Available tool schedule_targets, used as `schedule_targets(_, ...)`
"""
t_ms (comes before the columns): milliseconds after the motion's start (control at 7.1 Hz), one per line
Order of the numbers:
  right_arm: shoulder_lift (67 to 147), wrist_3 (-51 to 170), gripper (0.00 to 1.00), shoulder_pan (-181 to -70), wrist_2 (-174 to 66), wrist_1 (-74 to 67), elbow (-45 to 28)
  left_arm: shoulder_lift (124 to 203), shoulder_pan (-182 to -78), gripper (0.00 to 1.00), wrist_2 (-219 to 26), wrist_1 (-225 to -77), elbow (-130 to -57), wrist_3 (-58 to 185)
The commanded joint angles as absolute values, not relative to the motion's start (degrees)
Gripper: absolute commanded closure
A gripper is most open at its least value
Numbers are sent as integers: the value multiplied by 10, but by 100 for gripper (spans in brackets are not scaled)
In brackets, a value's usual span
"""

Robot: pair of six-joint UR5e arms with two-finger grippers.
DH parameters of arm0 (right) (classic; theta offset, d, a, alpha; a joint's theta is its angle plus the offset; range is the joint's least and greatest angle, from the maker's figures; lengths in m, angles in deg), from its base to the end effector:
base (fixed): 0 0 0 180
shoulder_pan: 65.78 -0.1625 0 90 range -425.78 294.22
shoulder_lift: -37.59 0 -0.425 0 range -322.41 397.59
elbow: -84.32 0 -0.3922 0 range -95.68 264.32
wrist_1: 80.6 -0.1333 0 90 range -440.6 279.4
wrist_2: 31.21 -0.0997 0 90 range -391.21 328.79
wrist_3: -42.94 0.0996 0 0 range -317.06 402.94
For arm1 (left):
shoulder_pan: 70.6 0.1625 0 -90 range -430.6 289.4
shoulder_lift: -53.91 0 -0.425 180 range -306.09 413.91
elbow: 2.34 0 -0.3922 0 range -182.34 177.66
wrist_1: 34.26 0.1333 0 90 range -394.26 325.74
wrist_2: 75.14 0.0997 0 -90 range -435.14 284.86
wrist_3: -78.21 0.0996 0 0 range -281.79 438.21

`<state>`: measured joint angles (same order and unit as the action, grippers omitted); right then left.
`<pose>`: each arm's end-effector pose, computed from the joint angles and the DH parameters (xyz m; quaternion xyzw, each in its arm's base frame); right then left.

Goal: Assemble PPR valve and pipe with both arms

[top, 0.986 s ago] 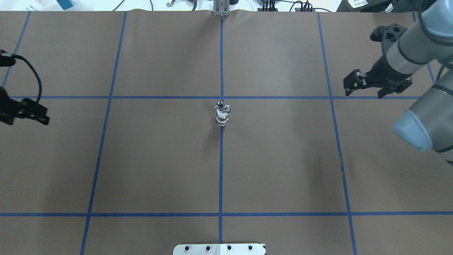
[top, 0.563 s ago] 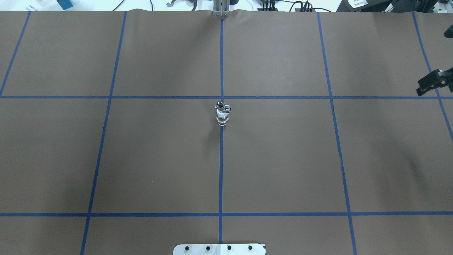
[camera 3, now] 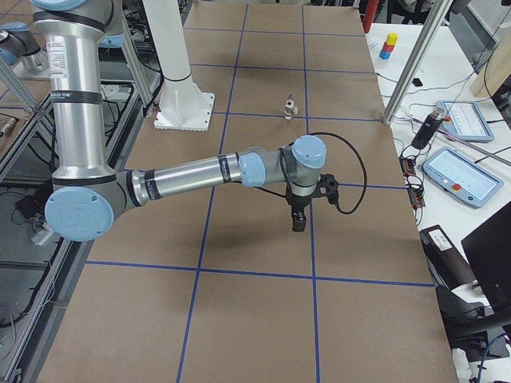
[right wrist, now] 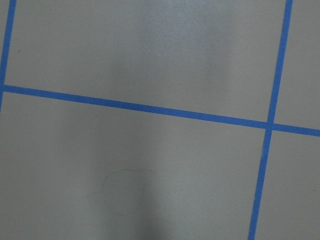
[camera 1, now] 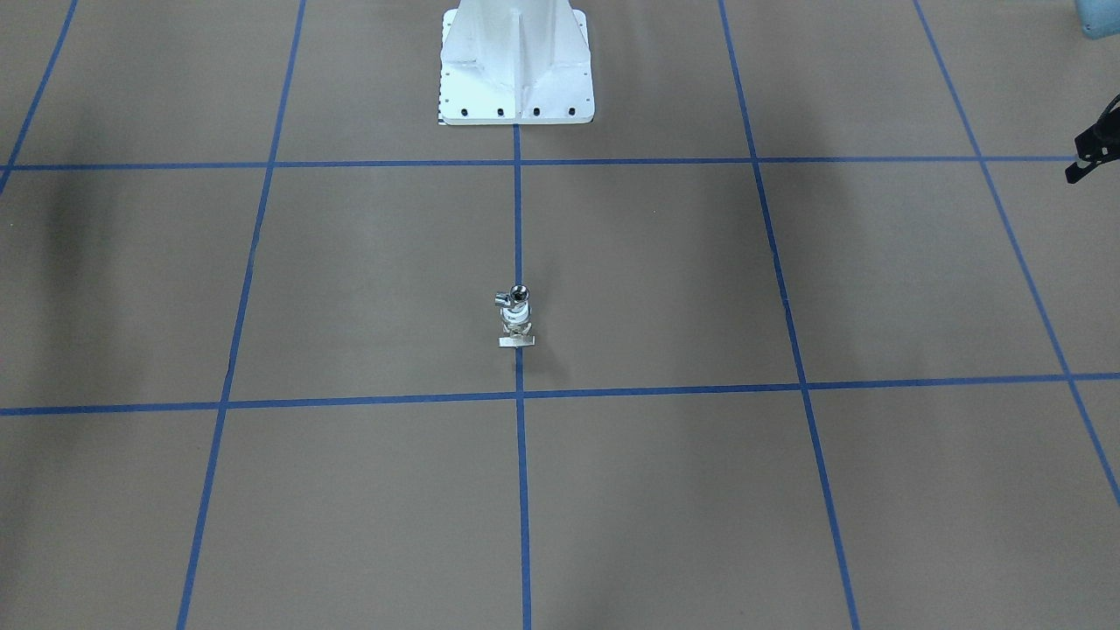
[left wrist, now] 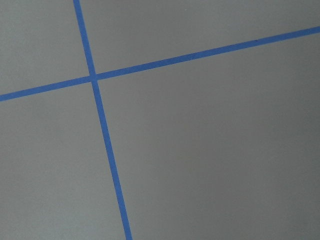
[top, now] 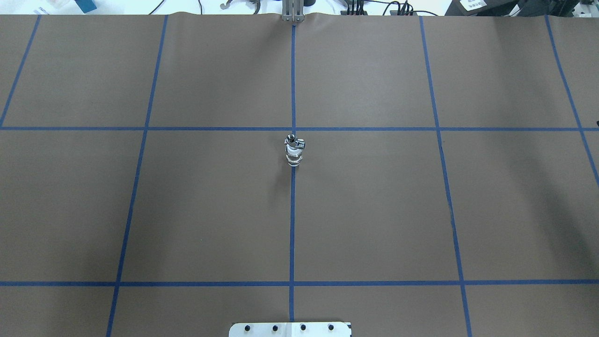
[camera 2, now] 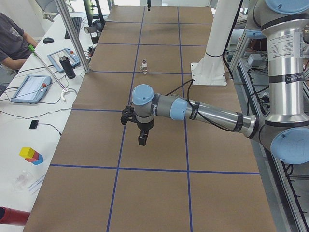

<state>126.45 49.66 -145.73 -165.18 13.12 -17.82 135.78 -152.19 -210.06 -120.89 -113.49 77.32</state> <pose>-0.0242 -0.5039 0.5515 0.0220 -0.3803 -0.0580 0.9228 0.0009 -0.4367 0.5477 0.0466 0.3857 0.0925 0.9168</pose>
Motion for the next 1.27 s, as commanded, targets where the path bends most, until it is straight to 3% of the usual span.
schedule_targets(0, 1272, 492, 0, -1474, -1654, 131, -180, 1357, -1530, 0, -2100, -1205, -1127, 771)
schedule_targets(282, 1279, 492, 0, -1483, -1654, 131, -178, 1358, -1576, 0, -2175, -1215, -1065, 775)
schedule_targets(1127, 1282, 490, 0, -1515, -1657, 130, -186, 1367, -1576, 0, -2126, -1226, -1075, 774)
